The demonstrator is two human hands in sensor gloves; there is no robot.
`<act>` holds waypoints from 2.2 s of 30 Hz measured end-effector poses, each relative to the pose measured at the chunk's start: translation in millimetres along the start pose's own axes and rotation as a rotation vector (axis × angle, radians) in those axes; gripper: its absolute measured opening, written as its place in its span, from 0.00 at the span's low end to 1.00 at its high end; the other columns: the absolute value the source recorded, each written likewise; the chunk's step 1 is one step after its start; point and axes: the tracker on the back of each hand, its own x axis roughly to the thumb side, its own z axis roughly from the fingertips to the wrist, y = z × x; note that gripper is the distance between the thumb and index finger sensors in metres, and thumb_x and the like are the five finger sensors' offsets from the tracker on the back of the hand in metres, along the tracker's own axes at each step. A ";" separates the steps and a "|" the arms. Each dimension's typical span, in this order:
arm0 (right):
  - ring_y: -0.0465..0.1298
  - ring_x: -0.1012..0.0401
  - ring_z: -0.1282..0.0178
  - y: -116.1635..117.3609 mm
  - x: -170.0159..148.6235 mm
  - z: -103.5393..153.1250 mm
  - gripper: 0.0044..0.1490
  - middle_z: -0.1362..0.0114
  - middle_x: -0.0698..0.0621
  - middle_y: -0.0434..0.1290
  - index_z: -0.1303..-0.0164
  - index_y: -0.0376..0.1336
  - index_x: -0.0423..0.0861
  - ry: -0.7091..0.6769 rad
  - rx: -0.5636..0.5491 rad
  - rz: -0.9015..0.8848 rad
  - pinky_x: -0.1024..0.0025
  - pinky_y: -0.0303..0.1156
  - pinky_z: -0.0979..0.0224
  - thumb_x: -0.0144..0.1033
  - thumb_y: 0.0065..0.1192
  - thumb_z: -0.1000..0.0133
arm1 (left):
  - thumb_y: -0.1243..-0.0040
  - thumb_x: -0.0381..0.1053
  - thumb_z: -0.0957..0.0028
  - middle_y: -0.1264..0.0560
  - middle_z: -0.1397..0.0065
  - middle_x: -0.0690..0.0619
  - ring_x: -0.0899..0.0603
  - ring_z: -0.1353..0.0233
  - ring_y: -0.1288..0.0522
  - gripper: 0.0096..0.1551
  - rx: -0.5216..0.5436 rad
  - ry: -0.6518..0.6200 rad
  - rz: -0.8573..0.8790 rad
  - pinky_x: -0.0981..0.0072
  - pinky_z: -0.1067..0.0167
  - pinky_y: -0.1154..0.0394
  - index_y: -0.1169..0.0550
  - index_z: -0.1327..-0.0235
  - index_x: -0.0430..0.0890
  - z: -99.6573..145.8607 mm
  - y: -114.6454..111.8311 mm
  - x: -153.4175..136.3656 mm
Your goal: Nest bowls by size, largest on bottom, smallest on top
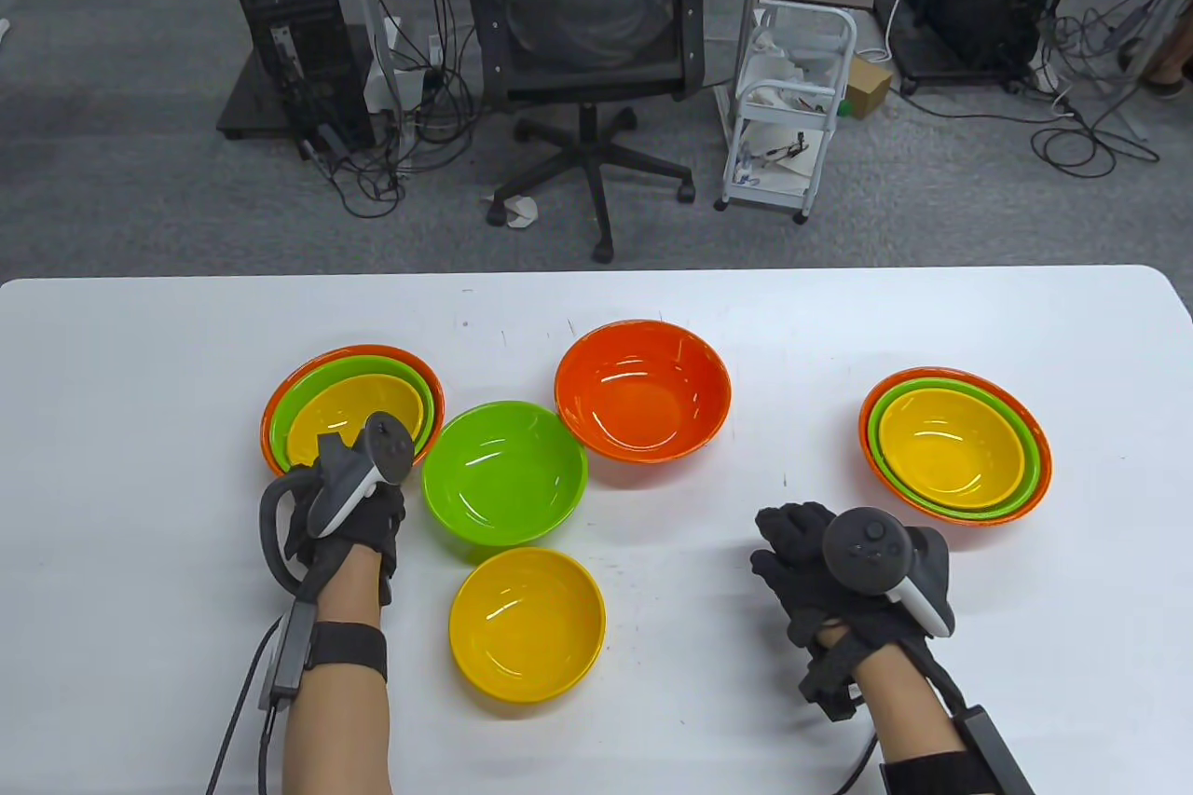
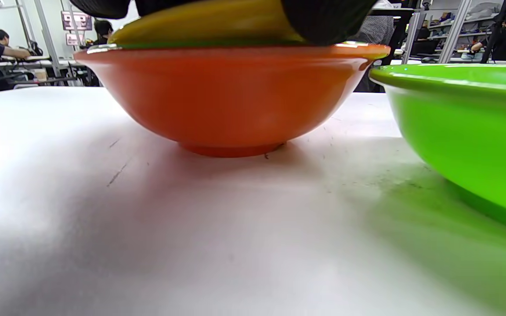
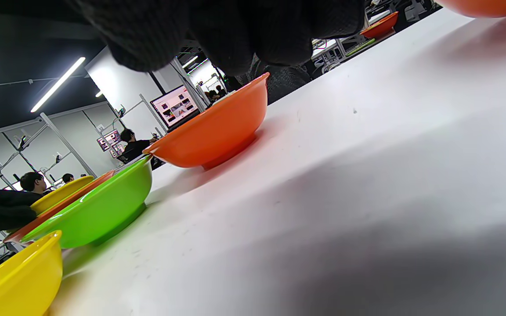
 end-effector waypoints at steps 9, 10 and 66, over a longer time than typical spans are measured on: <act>0.53 0.33 0.21 0.3 0.3 -0.5 0.38 0.21 0.34 0.61 0.26 0.61 0.37 -0.005 0.000 0.001 0.31 0.46 0.24 0.43 0.60 0.44 | 0.46 0.56 0.44 0.28 0.21 0.49 0.35 0.17 0.34 0.33 0.041 -0.031 -0.020 0.35 0.23 0.41 0.32 0.22 0.55 4.8 1.8 1.4; 0.53 0.33 0.21 0.2 0.2 -0.5 0.38 0.21 0.34 0.61 0.26 0.61 0.37 -0.005 0.000 0.000 0.31 0.46 0.25 0.43 0.60 0.44 | 0.46 0.56 0.44 0.28 0.21 0.49 0.35 0.17 0.34 0.33 0.045 -0.036 -0.023 0.35 0.23 0.41 0.32 0.22 0.56 5.6 3.0 2.3; 0.52 0.33 0.21 2.1 1.1 -0.7 0.38 0.21 0.34 0.60 0.26 0.61 0.36 -0.020 0.010 0.005 0.31 0.46 0.24 0.43 0.60 0.44 | 0.36 0.39 0.45 0.37 0.14 0.53 0.37 0.12 0.44 0.37 -0.256 -0.498 -0.254 0.36 0.20 0.50 0.34 0.23 0.61 45.8 -23.3 81.6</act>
